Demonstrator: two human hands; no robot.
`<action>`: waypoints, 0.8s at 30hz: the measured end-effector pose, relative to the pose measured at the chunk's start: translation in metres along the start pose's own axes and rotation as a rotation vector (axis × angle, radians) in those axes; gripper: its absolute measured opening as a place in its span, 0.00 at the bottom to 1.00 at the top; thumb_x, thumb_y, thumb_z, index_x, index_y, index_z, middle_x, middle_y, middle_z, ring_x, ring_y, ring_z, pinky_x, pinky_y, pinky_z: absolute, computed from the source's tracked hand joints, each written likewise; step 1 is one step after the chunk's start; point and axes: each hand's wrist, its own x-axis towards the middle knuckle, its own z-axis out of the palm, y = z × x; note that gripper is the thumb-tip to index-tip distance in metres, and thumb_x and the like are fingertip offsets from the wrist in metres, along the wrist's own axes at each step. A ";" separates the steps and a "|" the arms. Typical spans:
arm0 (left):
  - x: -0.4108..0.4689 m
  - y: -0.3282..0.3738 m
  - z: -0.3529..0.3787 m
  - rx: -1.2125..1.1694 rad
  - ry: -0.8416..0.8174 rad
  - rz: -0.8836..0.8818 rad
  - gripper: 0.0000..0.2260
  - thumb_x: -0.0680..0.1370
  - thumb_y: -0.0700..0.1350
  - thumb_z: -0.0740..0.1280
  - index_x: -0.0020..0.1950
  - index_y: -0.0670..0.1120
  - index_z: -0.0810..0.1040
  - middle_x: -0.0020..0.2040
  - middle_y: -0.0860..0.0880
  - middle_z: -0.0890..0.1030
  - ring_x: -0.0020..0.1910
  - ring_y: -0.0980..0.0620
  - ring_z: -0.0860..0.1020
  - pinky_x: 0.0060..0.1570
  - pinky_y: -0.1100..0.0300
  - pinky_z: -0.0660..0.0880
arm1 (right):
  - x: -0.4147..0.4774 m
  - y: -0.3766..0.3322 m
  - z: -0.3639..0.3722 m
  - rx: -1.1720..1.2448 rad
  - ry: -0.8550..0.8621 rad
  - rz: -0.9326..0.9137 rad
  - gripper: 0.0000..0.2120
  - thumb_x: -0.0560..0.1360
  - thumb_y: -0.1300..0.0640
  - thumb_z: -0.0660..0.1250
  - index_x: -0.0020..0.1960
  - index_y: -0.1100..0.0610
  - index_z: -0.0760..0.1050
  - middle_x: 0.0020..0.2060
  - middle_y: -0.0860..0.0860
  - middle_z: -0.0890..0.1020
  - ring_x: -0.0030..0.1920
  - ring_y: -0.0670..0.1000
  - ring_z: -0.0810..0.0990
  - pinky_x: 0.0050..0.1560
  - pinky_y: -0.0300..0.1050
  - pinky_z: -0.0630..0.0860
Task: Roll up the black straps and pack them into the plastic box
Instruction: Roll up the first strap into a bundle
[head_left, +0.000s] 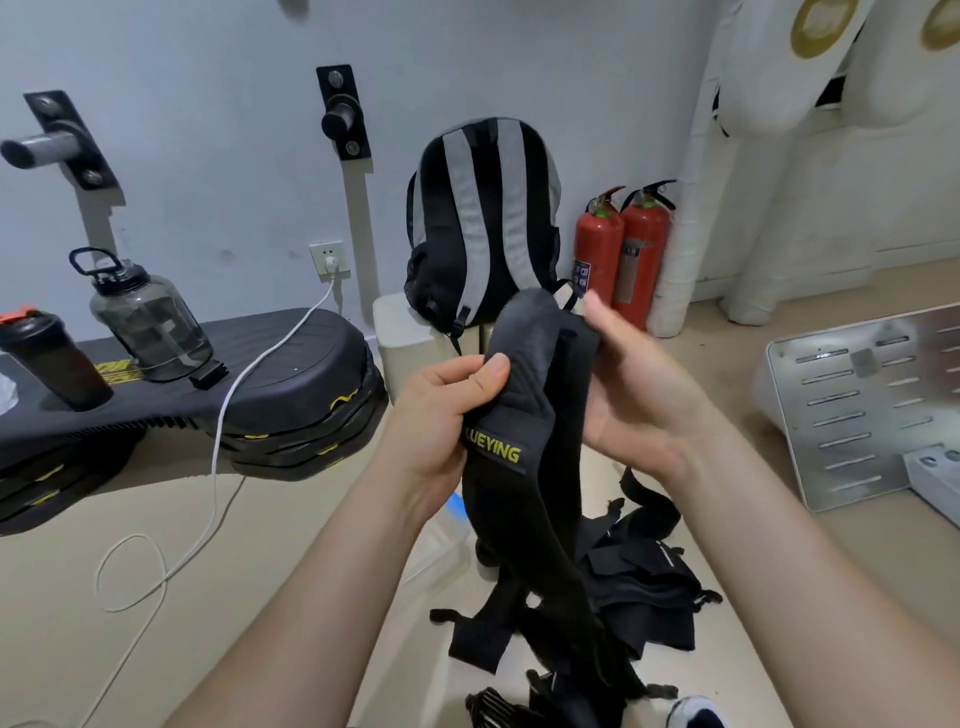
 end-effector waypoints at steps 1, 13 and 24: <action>0.000 0.001 0.000 0.008 0.014 0.012 0.07 0.78 0.38 0.66 0.48 0.35 0.82 0.39 0.44 0.84 0.38 0.50 0.83 0.39 0.61 0.80 | 0.001 0.002 0.000 -0.030 0.028 -0.001 0.25 0.81 0.41 0.59 0.66 0.57 0.76 0.61 0.58 0.82 0.63 0.60 0.80 0.67 0.61 0.72; -0.012 0.011 0.001 0.181 -0.015 0.049 0.06 0.74 0.37 0.68 0.44 0.34 0.80 0.34 0.43 0.81 0.31 0.52 0.79 0.32 0.64 0.76 | -0.003 -0.004 0.004 0.027 0.234 -0.139 0.17 0.84 0.48 0.57 0.56 0.58 0.79 0.49 0.56 0.87 0.49 0.54 0.87 0.48 0.49 0.84; -0.007 -0.011 0.008 0.228 0.209 0.056 0.04 0.77 0.41 0.71 0.47 0.43 0.86 0.43 0.45 0.87 0.41 0.53 0.84 0.40 0.63 0.80 | -0.004 -0.002 0.009 -0.054 0.207 -0.213 0.18 0.85 0.50 0.56 0.52 0.59 0.79 0.45 0.55 0.87 0.47 0.52 0.87 0.46 0.47 0.84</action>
